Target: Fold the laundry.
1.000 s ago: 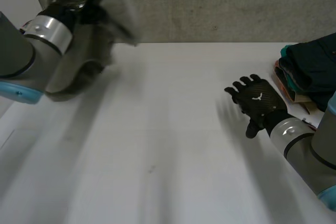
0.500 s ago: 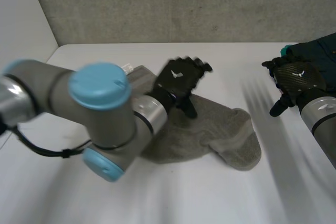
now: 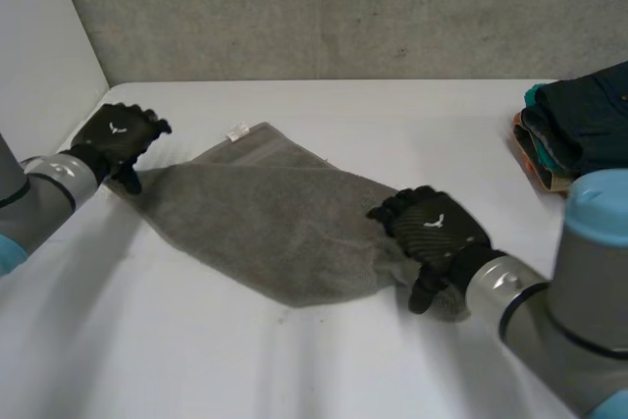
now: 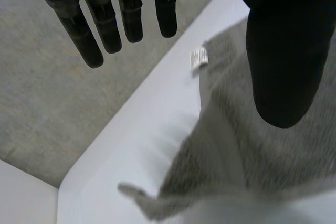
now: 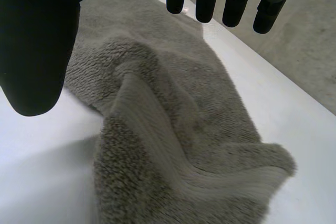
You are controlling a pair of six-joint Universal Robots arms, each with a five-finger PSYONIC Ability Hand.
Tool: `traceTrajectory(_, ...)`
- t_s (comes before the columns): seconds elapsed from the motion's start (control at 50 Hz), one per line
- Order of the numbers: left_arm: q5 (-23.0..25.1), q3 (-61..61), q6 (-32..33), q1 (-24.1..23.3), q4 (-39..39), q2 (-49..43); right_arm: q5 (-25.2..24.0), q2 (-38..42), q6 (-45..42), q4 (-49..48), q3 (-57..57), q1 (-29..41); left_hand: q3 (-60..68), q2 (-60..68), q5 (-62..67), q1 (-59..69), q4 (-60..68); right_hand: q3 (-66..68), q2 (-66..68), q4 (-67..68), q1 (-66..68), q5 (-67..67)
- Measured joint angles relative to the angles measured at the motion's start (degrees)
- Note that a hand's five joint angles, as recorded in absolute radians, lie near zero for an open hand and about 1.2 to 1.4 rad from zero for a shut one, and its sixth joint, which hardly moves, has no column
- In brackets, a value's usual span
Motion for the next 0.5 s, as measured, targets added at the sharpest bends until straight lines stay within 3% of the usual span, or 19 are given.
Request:
traceTrajectory(0.24, 2.08, 13.94, 3.43, 2.40, -1.35, -14.20, 5.18, 8.01, -1.59, -7.52, -1.64, 2.32, 3.22, 3.14, 3.13, 3.02, 3.20, 0.05, 0.11, 0.05, 0.00, 0.01)
traceTrajectory(0.28, 1.94, 15.58, 3.88, 2.58, -1.60, -16.04, 5.95, 8.86, -2.17, -8.14, -1.90, 2.40, 8.45, 8.76, 8.19, 9.20, 8.43, 1.05, 1.00, 1.03, 0.73, 0.94)
traceTrajectory(0.32, 1.79, 16.52, 4.42, 2.68, -1.76, -17.15, 6.44, 9.49, -2.59, -8.85, -2.05, 2.40, 19.74, 19.69, 19.25, 22.33, 19.74, 5.58, 5.65, 5.44, 4.56, 5.20)
traceTrajectory(0.34, 1.73, 16.69, 4.58, 2.69, -1.79, -17.38, 6.56, 9.67, -2.69, -9.12, -2.09, 2.38, 19.74, 19.69, 19.25, 22.33, 19.74, 9.37, 9.44, 8.79, 8.45, 8.51)
traceTrajectory(0.36, 1.63, 16.92, 4.91, 2.68, -1.86, -17.73, 6.75, 10.02, -2.87, -9.66, -2.18, 2.35, 31.69, 31.82, 30.83, 35.26, 31.71, 13.00, 13.05, 12.82, 12.36, 12.47)
traceTrajectory(0.38, 1.61, 16.95, 4.98, 2.67, -1.88, -17.79, 6.82, 10.14, -2.92, -9.86, -2.20, 2.34, 31.69, 31.82, 30.83, 35.26, 31.71, 14.07, 14.09, 13.55, 13.49, 13.17)
traceTrajectory(0.4, 1.44, 16.99, 5.34, 2.56, -1.93, -17.98, 7.05, 10.69, -3.18, -10.71, -2.37, 2.23, 44.28, 44.60, 43.27, 46.35, 44.47, 19.90, 19.94, 19.74, 19.29, 19.11)
traceTrajectory(0.5, 0.33, 15.32, 5.50, 1.33, -2.62, -16.37, 7.77, 12.31, -4.47, -12.88, -3.47, 1.71, 48.08, 48.37, 45.35, 46.43, 48.35, 52.10, 53.21, 52.03, 50.50, 50.95)
